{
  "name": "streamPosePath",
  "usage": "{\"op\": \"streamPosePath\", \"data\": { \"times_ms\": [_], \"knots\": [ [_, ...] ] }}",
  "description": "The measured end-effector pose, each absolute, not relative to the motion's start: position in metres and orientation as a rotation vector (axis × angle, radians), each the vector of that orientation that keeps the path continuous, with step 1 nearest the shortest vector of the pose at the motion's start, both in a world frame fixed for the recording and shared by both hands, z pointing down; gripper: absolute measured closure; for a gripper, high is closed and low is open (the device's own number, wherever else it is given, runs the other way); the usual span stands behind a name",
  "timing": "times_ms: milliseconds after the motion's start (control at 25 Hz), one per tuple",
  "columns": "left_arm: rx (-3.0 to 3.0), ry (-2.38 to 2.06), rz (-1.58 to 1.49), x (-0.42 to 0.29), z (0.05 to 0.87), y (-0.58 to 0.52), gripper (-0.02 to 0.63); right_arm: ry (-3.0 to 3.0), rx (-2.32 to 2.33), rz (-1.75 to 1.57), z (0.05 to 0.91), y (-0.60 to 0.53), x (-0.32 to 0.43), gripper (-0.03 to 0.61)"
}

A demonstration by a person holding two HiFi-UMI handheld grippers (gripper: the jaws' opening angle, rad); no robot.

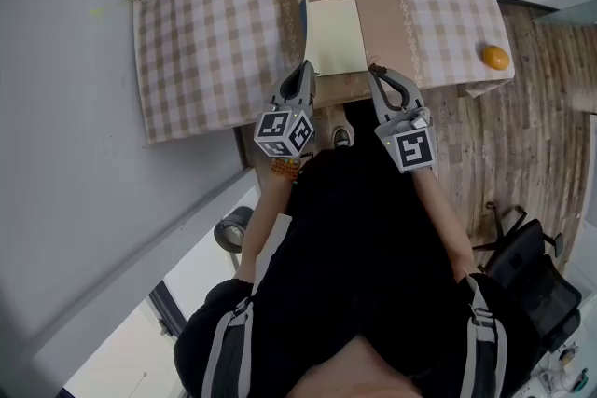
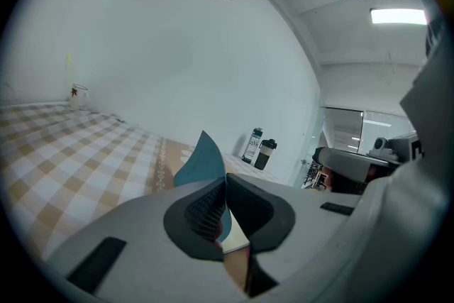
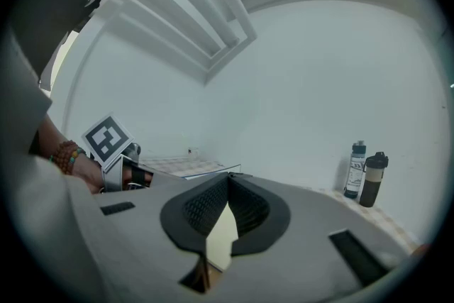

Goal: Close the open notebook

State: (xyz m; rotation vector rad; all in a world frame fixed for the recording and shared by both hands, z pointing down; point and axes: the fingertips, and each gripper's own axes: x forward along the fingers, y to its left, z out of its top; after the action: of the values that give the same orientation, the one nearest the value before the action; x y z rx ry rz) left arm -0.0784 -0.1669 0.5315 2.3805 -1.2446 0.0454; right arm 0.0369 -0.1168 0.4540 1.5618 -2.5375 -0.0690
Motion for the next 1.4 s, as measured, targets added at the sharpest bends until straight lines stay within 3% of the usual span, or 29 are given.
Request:
{"op": "streamPosePath", "data": {
  "times_ms": [400,680,1200,1400],
  "knots": [
    [2.390,-1.206,0.063,-0.066,0.536,-0.168,0.597,-2.528,1.580,-0.052,0.458,-0.117,0.043,0.577],
    [2.393,-1.163,0.090,-0.052,0.537,-0.228,0.597,-2.502,1.605,-0.044,0.456,-0.179,0.054,0.577],
    [2.410,-1.114,0.135,-0.034,0.551,-0.166,0.597,-2.490,1.636,-0.039,0.462,-0.119,0.065,0.577],
    [2.411,-1.089,0.153,-0.028,0.554,-0.189,0.597,-2.478,1.628,-0.034,0.466,-0.142,0.066,0.577]
  ]
}}
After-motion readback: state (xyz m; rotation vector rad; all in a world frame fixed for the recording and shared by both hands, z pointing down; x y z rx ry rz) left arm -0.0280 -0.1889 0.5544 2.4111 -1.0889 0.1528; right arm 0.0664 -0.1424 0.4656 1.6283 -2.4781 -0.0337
